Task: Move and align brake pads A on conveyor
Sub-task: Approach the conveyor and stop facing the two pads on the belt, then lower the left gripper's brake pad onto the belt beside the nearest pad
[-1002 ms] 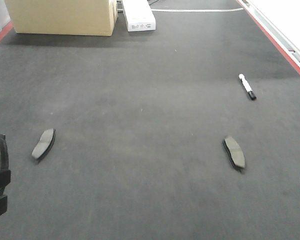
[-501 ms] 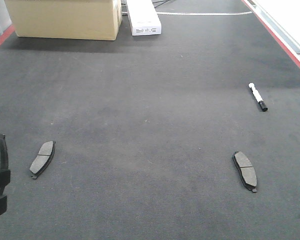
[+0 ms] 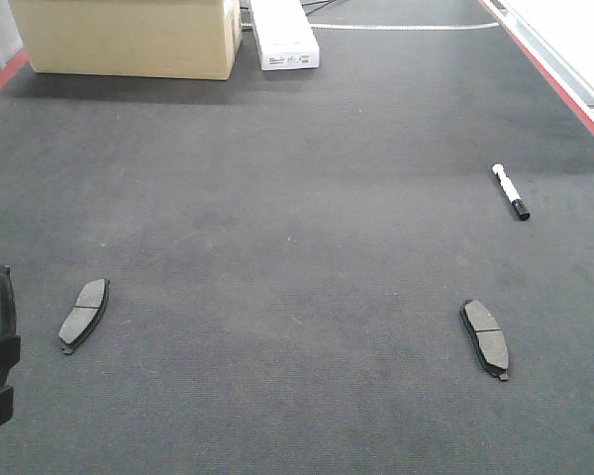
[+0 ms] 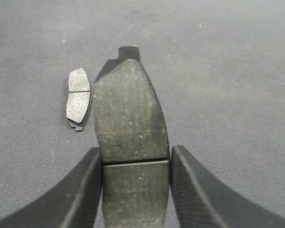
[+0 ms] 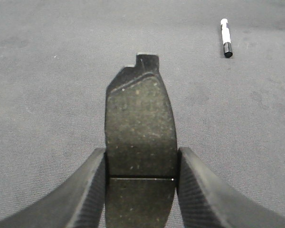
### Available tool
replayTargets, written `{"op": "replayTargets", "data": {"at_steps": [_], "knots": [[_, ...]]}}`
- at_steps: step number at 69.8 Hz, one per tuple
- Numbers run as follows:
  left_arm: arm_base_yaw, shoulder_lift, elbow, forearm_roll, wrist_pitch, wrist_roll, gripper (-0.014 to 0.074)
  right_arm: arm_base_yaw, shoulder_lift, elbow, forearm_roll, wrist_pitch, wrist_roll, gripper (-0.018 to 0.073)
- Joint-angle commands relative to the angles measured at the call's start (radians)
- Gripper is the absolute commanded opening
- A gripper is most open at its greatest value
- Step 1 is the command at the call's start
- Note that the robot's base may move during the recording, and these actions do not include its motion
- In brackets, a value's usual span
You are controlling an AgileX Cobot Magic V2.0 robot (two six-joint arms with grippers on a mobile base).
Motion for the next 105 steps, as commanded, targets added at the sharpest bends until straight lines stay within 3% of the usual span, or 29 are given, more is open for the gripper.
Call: {"op": "replayTargets", "data": {"at_steps": [1, 51, 83, 105], "knots": [[-0.002, -0.005, -0.028, 0.018, -0.072, -0.011, -0.0008, -0.004, 0.001, -0.03, -0.012, -0.09, -0.005, -0.0002], [-0.002, 0.035, -0.082, 0.011, -0.114, 0.007, -0.0006, -0.004, 0.001, -0.03, -0.012, -0.09, -0.005, -0.0002], [-0.002, 0.551, -0.407, -0.05, -0.103, 0.011, 0.0006, -0.004, 0.001, -0.03, -0.012, -0.09, -0.005, -0.0002], [-0.002, 0.871, -0.545, -0.193, -0.067, 0.054, 0.0017, -0.004, 0.001, -0.03, -0.012, -0.09, -0.005, -0.0002]]}}
